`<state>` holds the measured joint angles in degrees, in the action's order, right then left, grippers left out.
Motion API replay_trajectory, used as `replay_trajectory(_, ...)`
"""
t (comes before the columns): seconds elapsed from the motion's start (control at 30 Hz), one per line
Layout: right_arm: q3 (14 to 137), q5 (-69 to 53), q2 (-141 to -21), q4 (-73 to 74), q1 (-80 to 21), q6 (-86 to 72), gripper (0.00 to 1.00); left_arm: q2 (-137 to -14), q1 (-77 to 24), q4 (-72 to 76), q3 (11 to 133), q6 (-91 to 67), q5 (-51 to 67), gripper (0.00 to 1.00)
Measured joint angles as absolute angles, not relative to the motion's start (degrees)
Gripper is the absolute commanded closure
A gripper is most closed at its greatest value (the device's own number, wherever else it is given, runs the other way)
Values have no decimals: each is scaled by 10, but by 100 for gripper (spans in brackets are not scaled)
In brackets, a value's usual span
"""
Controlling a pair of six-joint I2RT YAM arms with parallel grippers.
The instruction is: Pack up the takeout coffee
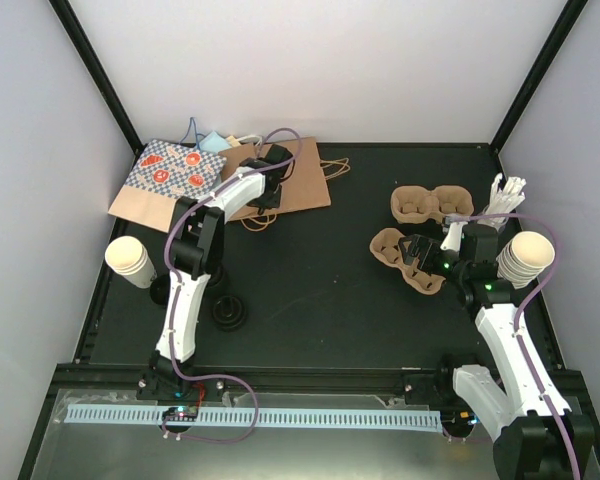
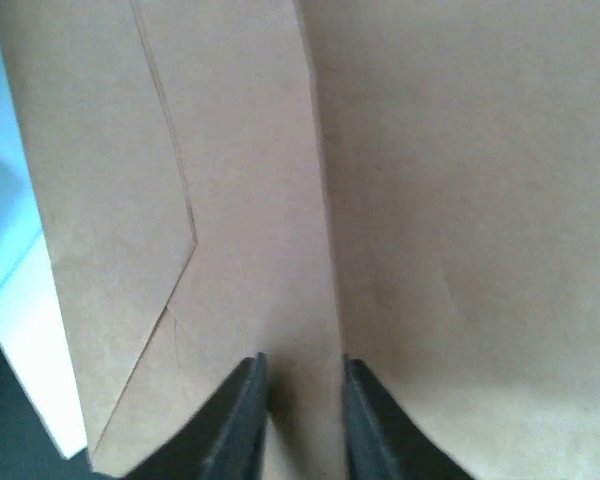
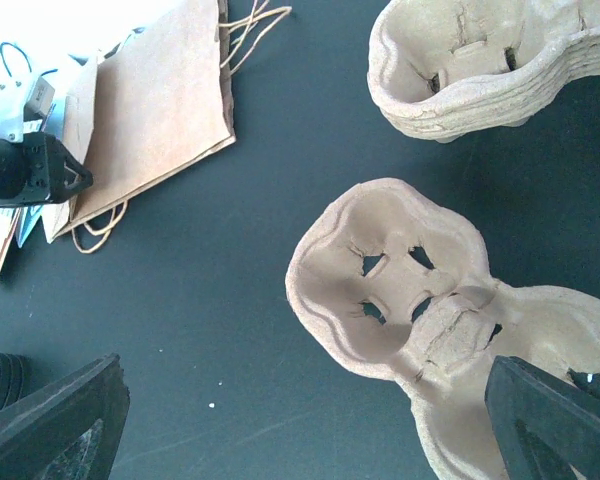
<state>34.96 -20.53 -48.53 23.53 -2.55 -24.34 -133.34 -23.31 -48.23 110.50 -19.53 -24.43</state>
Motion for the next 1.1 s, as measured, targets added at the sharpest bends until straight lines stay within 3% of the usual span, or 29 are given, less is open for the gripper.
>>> replay_trajectory(0.03,350,-205,-485,235,-25,-243,0,-1332,-233,-483,1105,-194,-246,97)
replay_trajectory(0.07,350,-205,-485,235,-25,-243,0,-1330,-233,-484,1105,-197,-249,98)
replay_trajectory(0.63,369,-205,-500,248,-25,-244,0,-1101,-233,-493,1005,-207,-238,98)
replay_trajectory(1.1,398,-265,-529,259,-52,-260,0,-814,-233,-441,798,-217,-118,98)
